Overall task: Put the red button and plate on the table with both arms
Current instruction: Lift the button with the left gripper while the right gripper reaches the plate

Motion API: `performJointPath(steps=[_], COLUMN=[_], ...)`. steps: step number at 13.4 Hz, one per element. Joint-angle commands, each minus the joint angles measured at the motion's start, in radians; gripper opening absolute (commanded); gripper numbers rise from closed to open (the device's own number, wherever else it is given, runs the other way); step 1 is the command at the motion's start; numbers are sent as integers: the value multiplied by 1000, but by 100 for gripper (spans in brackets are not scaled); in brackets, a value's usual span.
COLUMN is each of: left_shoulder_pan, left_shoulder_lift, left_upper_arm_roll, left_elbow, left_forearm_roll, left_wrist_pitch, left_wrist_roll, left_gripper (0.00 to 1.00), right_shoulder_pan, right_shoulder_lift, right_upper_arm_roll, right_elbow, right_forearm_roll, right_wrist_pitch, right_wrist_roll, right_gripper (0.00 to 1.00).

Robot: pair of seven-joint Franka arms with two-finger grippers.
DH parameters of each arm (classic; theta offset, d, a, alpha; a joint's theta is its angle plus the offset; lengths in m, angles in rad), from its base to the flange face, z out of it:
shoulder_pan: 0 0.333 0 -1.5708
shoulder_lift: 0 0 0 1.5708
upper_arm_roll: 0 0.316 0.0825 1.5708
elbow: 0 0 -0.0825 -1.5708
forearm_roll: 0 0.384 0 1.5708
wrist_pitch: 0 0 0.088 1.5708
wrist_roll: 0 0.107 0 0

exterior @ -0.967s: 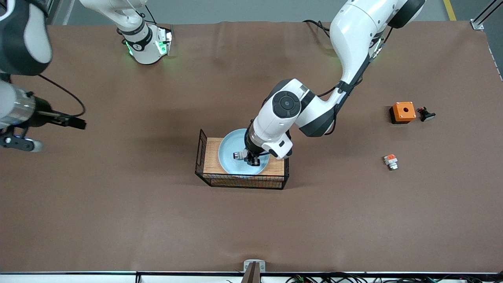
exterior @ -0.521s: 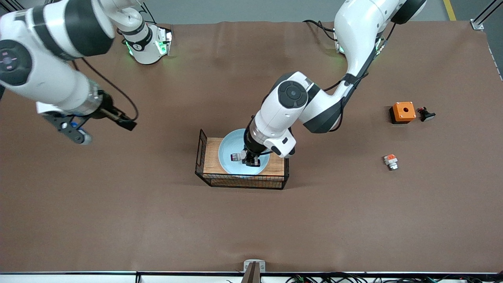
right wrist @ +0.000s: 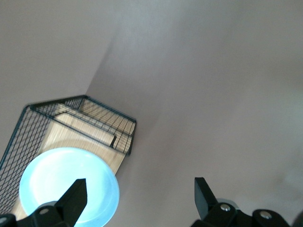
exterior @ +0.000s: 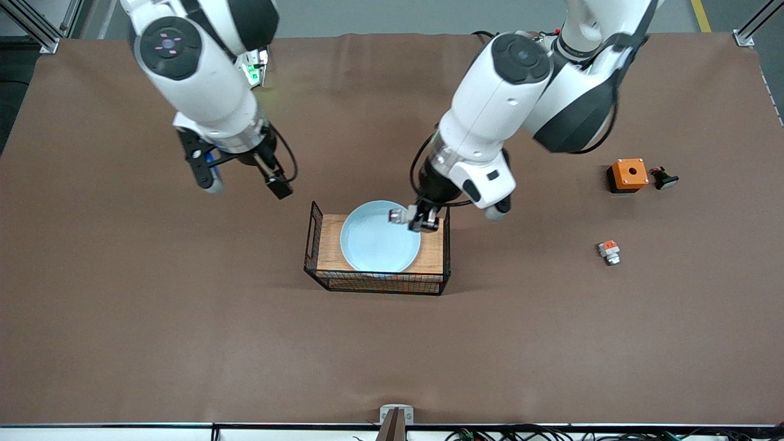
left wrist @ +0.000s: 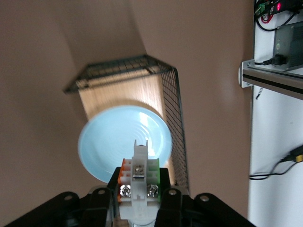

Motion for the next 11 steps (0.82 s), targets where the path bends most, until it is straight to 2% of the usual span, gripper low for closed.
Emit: performJointPath(steps=[1,5,9,11], left_shoulder_pan=[61,180,309,380], left_shoulder_lift=[-84,-210,-366,-399], left_upper_arm_roll=[-6,-6,-6,-5], left_elbow=[-51,-160,-386,-465], left_forearm_roll=[-35,-94,-100,-112], left_wrist_pitch=[-141,-305,-315,-315], left_wrist_roll=[217,618,972,1193], left_gripper=[11,12,12,12], right_shoulder_pan=[85,174,238,247], right_shoulder_lift=[71,184,278,312], right_upper_arm_roll=[-14,-14,-14,-14], right_elbow=[4,10,27,51], right_forearm_roll=[-5,-38,-92,-94], right_wrist_pitch=[89,208,269,271], right_wrist_roll=[183,357,494,518], right_gripper=[100,100,100,99])
